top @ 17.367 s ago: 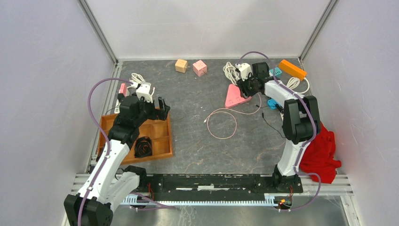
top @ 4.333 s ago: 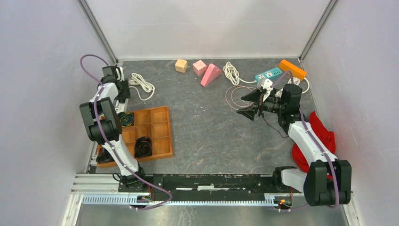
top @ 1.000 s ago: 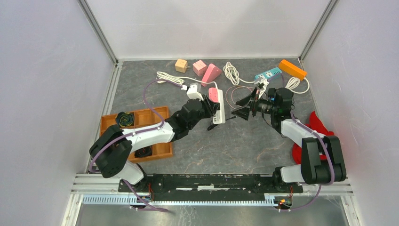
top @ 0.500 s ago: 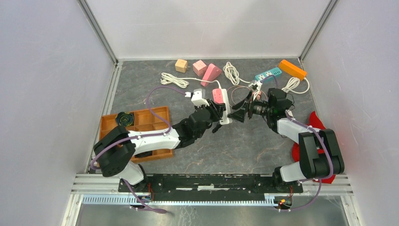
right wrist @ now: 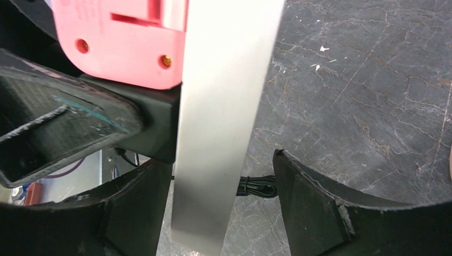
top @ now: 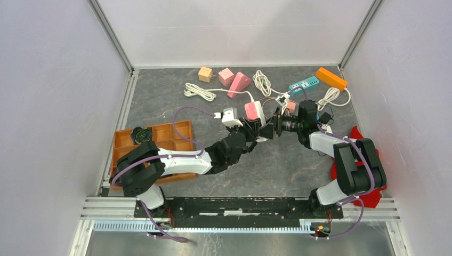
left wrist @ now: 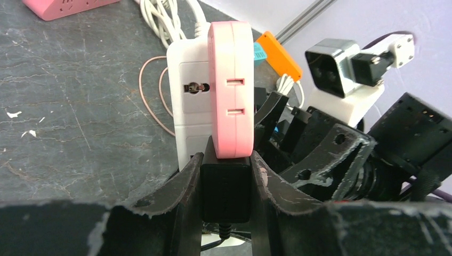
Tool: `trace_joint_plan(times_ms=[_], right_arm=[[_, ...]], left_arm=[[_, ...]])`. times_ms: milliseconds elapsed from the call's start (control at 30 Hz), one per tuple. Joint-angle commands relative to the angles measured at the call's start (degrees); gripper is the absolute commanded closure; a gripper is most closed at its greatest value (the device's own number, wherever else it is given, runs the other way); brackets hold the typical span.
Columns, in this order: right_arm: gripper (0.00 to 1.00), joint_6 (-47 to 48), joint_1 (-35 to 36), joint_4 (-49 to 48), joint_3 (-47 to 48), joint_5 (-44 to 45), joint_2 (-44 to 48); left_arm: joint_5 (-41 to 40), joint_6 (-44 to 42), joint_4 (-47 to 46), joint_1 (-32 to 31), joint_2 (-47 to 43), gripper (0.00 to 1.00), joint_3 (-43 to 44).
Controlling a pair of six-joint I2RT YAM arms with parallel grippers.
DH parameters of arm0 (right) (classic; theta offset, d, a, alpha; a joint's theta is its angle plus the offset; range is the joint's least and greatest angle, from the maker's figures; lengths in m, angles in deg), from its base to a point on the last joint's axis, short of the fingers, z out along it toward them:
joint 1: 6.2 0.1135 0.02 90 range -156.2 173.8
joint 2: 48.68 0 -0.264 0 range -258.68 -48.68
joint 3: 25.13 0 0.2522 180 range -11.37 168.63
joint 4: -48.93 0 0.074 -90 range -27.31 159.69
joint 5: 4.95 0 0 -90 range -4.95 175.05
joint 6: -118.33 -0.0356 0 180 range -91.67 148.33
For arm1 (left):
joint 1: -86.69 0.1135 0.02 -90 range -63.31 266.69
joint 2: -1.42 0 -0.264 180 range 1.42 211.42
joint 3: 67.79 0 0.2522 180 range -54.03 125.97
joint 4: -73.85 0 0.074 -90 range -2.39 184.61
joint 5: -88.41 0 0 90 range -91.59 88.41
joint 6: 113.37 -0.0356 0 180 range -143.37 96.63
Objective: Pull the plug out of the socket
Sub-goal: Remove the plug from the socket.
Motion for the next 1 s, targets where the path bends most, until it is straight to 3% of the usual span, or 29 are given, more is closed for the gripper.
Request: trace_joint_plan(times_ms=[0,133,400,467,533,733,967], right_arm=[[0.25,-0.88,0.53,-0.87,2.40,-0.19,-0.37],[0.26,-1.03,0.87,-0.95,2.58,-0.34,-0.93],[0.42,-1.29,0.93,-0.78,3.19,-1.07,-1.60],[0.52,-1.28,0.96,-0.86,3.19,-0.87,-1.58],[0.69,-1.62,0.88,-0.78,3.19,-0.27,-1.61],[0.98,-2.34,0.96,-0.77,3.10,1.50,-1.44],[1.00,1.37,0.85,3.72,3.08,7.35,0.53]], left_arm=[[-5.64,-1.38,-10.80,-0.89,-0.29,0.98,1.85],[-6.40,-1.08,-12.08,-1.15,-0.46,0.98,1.51],[-6.63,-0.27,-12.90,-1.54,-0.82,0.98,0.80],[-6.63,-0.12,-12.98,-1.74,-0.75,0.98,0.75],[-6.55,0.51,-12.98,-1.80,-0.66,0.98,0.60],[-6.92,3.03,-14.15,-2.33,-0.12,0.98,-0.36],[-8.37,3.43,-14.15,-3.57,0.63,0.98,-0.46]])
